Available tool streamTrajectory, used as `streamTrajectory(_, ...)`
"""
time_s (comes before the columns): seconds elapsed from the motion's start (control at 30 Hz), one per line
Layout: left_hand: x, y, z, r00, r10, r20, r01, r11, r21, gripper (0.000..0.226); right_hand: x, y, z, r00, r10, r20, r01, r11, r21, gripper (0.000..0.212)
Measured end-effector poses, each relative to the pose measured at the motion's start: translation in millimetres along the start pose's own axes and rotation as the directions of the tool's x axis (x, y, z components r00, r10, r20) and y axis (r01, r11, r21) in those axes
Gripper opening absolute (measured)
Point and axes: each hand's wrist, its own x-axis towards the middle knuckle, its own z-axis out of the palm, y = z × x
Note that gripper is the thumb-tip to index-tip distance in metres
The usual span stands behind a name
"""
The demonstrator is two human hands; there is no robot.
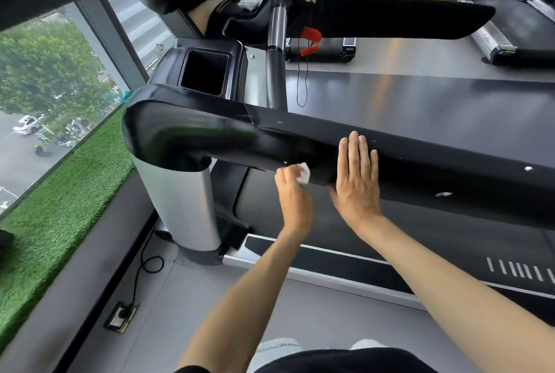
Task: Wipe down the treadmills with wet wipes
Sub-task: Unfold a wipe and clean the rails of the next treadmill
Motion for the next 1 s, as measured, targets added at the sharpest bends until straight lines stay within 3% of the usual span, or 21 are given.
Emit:
streamTrajectory(0.13,50,-5,-29,0.944,-0.097,-0.316,0.093,0.995,-0.029,0.039,0,-1,-3,1.0,-0.007,0.02,0.007,1.0,0.015,0.13)
streamTrajectory(0.2,56,-6,-28,0.921,-0.125,-0.37,0.128,0.992,-0.017,0.039,0,-3,-4,1.0,0.005,0.022,-0.005,1.0,0.012,0.13)
streamTrajectory(0.27,36,2,-16,0.953,-0.07,-0.296,0.064,0.998,-0.029,0.04,0,-3,-2,1.0,0.011,0.014,-0.011,1.0,-0.002,0.127)
streamTrajectory(0.33,0,4,3,0.996,0.058,-0.062,-0.058,0.998,0.008,0.041,1,-2,1,1.0,0.014,-0.009,-0.014,1.0,-0.027,0.121)
streamTrajectory(0.4,-19,-1,10,0.989,0.141,0.035,-0.143,0.988,0.055,0.04,0,0,2,1.0,0.007,-0.015,-0.007,1.0,-0.02,0.118)
streamTrajectory(0.5,9,-7,-3,0.985,0.057,-0.165,-0.052,0.998,0.034,0.033,0,1,-1,1.0,-0.012,0.008,0.012,1.0,-0.006,0.126)
streamTrajectory(0.6,44,-8,-22,0.926,-0.139,-0.352,0.136,0.99,-0.034,0.034,0,0,-4,1.0,-0.013,0.024,0.013,1.0,-0.003,0.131)
streamTrajectory(0.7,28,3,-11,0.938,-0.114,-0.327,0.117,0.993,-0.009,0.038,0,-2,-2,1.0,-0.001,0.018,0.001,1.0,0.0,0.132)
streamTrajectory(0.8,-9,2,9,0.995,-0.025,-0.096,0.028,0.999,0.03,0.038,1,-2,-2,1.0,-0.001,0.009,0.001,1.0,-0.009,0.13)
streamTrajectory(0.83,-12,0,9,0.997,0.002,-0.079,0.001,0.999,0.036,0.036,1,-1,-2,1.0,-0.006,0.009,0.006,1.0,-0.012,0.129)
streamTrajectory(1.0,43,-3,-22,0.928,-0.129,-0.35,0.125,0.992,-0.034,0.033,0,-2,-4,1.0,-0.008,0.018,0.008,1.0,0.01,0.131)
